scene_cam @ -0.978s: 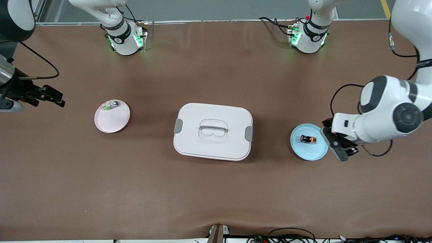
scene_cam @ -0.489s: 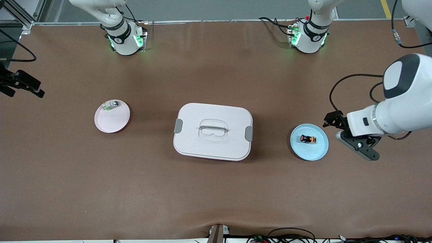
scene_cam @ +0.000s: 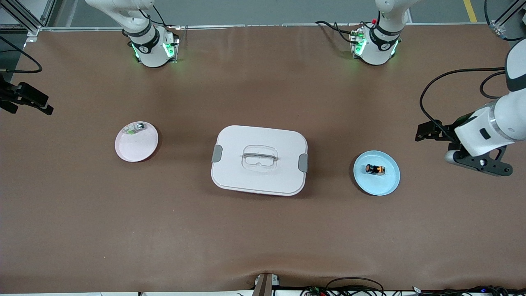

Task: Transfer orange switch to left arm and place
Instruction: 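Open the left gripper and raise it away from the blue plate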

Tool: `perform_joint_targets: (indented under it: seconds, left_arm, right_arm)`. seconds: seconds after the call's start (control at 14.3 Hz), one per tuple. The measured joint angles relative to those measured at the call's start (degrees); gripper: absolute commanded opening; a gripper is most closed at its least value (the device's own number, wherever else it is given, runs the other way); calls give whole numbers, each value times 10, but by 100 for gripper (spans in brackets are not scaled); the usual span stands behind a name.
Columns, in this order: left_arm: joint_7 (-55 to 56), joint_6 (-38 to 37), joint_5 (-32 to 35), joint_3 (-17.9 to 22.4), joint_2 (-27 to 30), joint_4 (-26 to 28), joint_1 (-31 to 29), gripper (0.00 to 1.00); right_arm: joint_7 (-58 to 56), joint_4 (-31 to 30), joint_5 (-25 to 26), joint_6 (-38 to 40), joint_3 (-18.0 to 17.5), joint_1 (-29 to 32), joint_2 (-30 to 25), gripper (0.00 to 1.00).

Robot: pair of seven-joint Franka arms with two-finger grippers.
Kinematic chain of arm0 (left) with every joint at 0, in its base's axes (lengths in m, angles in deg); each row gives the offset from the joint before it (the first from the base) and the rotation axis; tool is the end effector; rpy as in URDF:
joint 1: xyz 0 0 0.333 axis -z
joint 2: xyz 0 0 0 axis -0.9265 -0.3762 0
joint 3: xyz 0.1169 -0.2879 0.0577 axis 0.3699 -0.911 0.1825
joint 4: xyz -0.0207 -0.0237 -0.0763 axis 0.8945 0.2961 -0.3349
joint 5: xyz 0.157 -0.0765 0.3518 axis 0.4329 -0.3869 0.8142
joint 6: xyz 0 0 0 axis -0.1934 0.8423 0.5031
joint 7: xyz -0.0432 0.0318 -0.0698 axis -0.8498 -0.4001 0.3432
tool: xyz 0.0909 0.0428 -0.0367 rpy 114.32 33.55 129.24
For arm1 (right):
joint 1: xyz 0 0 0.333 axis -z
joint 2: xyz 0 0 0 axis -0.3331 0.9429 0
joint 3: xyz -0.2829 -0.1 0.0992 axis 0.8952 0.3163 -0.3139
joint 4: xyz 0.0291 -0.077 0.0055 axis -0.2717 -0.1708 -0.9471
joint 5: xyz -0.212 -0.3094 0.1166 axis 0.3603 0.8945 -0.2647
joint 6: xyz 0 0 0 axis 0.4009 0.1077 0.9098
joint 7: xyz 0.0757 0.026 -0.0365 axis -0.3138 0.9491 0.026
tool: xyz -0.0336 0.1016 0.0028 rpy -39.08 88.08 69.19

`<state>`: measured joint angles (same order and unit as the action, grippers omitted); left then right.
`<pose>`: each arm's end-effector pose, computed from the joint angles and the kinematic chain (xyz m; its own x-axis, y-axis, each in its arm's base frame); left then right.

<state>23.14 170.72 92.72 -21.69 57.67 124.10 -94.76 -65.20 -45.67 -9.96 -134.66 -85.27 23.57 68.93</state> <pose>0.6302 -0.0672 0.5526 0.9686 -0.2094 -0.1339 -0.1962 -0.9748 0.1059 0.5403 -0.0430 0.6357 0.9970 -0.0687 0.0368 -0.0678 -0.9974 -0.0255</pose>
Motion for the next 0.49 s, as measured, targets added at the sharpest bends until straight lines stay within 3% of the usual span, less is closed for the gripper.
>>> perform_joint_targets:
  seconds: [0.28,0.49]
  left_arm:
    - [148,-8,-2,-30,0,1,7,100]
    - [180,-10,-2,-38,2,0,12,100]
  right_arm:
    - [0,3,0,8,-5,0,0,100]
    - [0,3,0,20,-7,0,0,100]
